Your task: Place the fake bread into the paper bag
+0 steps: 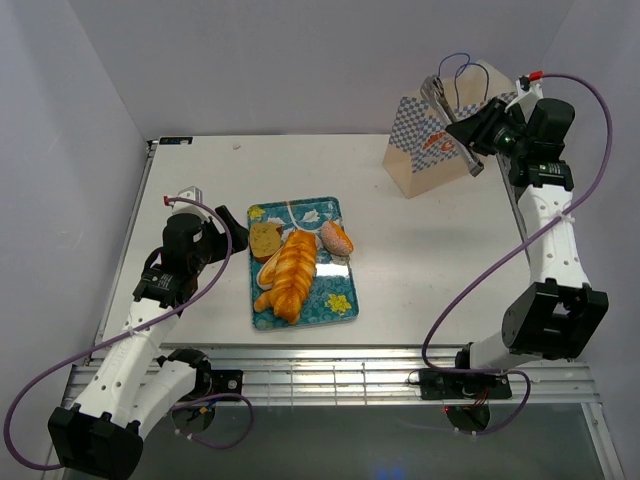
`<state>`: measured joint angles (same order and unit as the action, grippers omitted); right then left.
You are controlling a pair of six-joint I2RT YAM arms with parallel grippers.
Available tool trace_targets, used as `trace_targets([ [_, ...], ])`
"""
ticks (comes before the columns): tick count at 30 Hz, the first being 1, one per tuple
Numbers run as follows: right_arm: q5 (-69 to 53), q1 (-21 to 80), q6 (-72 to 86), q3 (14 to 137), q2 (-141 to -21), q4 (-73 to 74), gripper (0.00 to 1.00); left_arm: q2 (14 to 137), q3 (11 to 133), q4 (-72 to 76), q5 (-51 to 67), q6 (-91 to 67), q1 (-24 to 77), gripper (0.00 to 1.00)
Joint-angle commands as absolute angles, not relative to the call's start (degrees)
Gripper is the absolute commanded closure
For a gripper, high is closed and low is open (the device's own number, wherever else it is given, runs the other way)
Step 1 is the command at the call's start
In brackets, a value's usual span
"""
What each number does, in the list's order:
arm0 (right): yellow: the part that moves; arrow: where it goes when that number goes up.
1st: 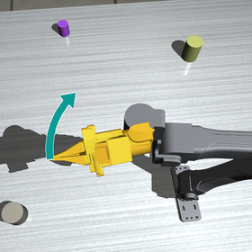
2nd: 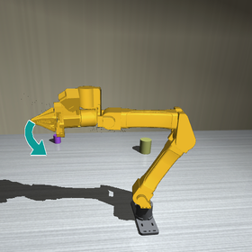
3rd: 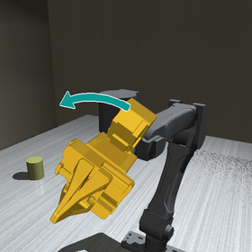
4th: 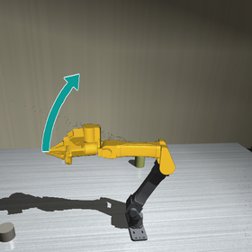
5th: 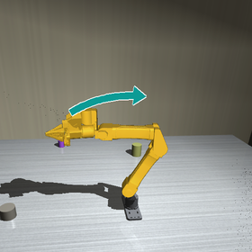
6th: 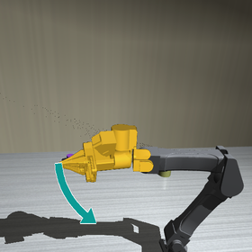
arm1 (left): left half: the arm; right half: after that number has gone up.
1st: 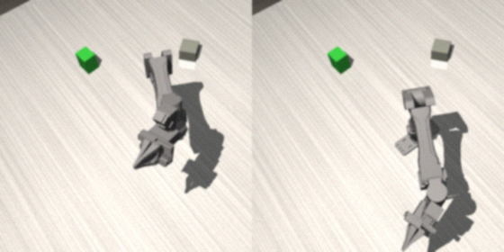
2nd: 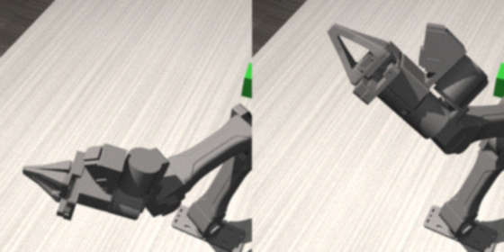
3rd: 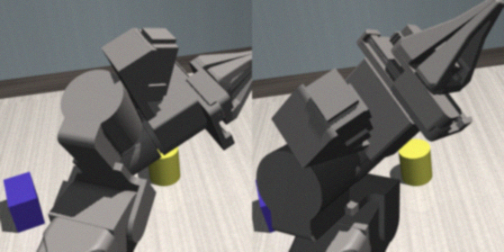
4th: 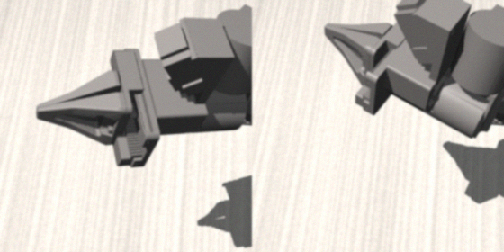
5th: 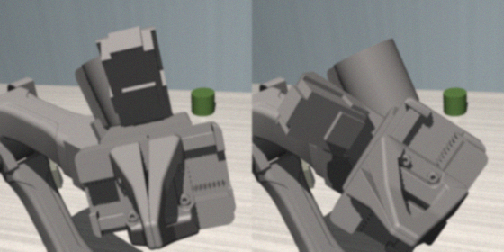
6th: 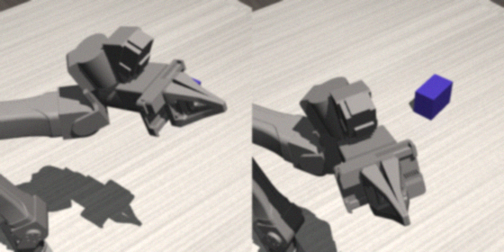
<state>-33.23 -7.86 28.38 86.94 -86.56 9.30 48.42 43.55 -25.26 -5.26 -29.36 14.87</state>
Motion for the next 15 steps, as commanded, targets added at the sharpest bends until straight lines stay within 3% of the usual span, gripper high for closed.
trace_targets([
  [1, -34.36, -7.82, 26.98, 82.89, -79.56, 5.28, 0.64, 48.08, 43.07, -24.52, -4.83, -28.92, 15.21, 0.05],
  [10, -33.58, -2.56, 23.92, 69.11, -69.19, 4.13, 0.63, 48.25, 43.07, -24.52, -5.71, -28.74, 15.29, 0.05],
  [15, -29.89, 5.88, 21.71, 60.66, -62.25, 4.83, 0.62, 48.60, 42.98, -24.70, -5.89, -28.65, 15.21, 0.05],
])
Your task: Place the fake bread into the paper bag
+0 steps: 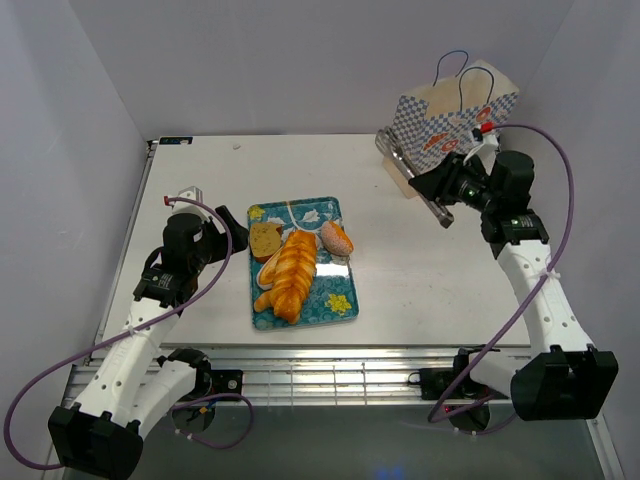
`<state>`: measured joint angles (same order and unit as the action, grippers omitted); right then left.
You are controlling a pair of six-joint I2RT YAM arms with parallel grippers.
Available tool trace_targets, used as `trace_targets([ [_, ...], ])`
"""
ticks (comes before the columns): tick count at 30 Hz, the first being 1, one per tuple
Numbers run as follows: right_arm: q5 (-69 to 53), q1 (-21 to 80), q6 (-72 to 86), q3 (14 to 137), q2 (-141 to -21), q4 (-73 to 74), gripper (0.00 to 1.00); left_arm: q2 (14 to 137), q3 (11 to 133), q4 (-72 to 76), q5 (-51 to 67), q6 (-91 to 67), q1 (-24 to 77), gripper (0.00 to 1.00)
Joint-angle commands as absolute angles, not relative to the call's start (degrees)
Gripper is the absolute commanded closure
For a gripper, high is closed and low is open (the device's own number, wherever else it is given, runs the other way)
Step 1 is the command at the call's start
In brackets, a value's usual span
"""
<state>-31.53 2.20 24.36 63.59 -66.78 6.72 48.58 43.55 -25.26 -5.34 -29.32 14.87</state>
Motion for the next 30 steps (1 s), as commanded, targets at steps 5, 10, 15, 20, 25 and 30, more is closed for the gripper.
trace_targets([
  [5, -28.73, 11.85, 19.70, 51.09, -56.35, 4.66, 0.61, 48.87, 42.98, -24.61, -5.80, -28.65, 15.21, 0.05],
  [10, -27.95, 17.13, 15.39, 45.10, -52.65, 7.99, 0.58, 49.04, 42.98, -24.61, -5.71, -28.65, 15.21, 0.05],
  [15, -26.81, 21.26, 13.37, 39.38, -51.85, 6.59, 0.52, 49.31, 42.89, -24.61, -5.89, -28.57, 15.21, 0.05],
  [20, -20.75, 26.10, 12.92, 36.83, -52.29, 5.54, 0.51, 49.75, 42.98, -24.61, -6.15, -28.48, 15.21, 0.05],
  [25, -17.76, 28.47, 11.96, 35.51, -53.08, 4.13, 0.50, 49.83, 42.89, -24.79, -6.50, -28.48, 15.21, 0.05],
  [30, -14.50, 30.58, 10.72, 35.24, -55.28, 4.05, 0.50, 50.01, 42.89, -24.87, -6.50, -28.48, 15.21, 0.05],
])
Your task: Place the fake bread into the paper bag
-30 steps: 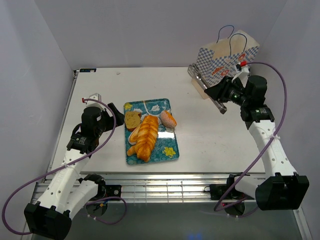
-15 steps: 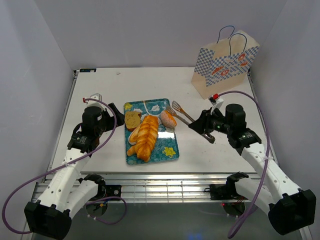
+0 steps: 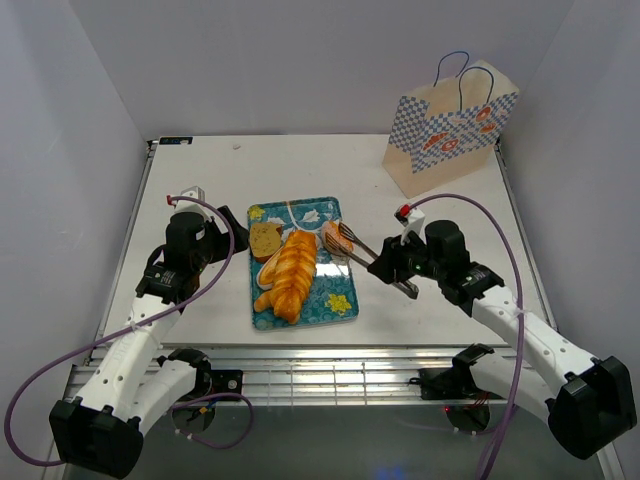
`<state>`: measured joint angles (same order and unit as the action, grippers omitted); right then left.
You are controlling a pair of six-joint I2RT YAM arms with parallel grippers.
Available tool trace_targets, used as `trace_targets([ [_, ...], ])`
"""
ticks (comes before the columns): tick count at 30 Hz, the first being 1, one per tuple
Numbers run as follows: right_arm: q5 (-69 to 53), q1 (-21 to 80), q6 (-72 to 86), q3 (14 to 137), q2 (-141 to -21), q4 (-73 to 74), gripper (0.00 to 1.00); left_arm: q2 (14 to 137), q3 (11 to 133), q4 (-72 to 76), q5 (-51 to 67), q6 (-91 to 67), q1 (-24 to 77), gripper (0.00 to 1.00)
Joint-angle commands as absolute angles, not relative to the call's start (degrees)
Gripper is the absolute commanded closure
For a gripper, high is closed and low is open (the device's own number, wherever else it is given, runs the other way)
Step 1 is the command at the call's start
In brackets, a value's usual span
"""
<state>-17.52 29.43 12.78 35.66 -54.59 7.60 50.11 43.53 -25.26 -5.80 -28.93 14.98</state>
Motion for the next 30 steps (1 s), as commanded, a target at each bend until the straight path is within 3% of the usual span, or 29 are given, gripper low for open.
trace_targets([
  [1, -13.98, 31.02, 10.64, 35.24, -55.54, 3.52, 0.50, 50.01, 42.89, -24.87, -6.50, -28.48, 15.21, 0.05],
  [30, -0.80, 36.91, 9.23, 41.48, -69.34, -1.23, 0.48, 50.54, 42.89, -24.61, -4.83, -28.48, 15.21, 0.05],
])
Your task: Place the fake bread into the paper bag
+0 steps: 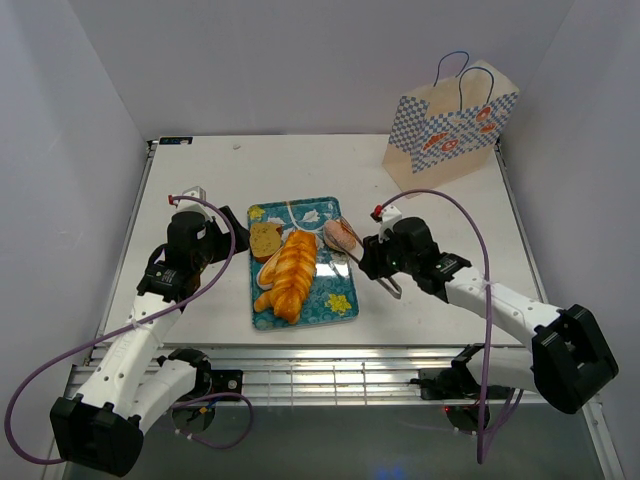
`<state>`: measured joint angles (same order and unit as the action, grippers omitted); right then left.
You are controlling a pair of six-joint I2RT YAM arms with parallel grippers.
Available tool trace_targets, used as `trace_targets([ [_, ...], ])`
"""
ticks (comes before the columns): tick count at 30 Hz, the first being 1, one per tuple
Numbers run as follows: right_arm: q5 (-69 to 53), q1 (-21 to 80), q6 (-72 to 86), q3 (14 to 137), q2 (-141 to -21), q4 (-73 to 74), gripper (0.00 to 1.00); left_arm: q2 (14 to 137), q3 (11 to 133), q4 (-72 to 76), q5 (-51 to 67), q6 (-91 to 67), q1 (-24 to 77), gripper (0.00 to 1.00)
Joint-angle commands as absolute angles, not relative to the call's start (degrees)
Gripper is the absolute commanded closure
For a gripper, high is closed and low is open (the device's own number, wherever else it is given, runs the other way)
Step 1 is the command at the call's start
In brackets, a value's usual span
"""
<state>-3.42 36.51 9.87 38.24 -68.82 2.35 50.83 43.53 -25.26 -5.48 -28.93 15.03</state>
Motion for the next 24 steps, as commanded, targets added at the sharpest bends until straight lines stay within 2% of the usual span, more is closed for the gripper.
trace_targets([
  [1, -0.79, 36.91, 9.05, 41.57, -69.43, -1.32, 0.47, 50.45, 42.89, -24.61, -4.75, -28.48, 15.21, 0.05],
  [13, -0.26, 37.00, 9.14, 43.86, -72.95, -0.09, 0.48, 50.27, 42.89, -24.52, -4.48, -28.48, 15.21, 0.05],
  [24, 2.19, 37.00, 9.76, 45.00, -74.36, 3.34, 0.57, 50.27, 42.89, -24.43, -4.13, -28.48, 15.21, 0.05],
])
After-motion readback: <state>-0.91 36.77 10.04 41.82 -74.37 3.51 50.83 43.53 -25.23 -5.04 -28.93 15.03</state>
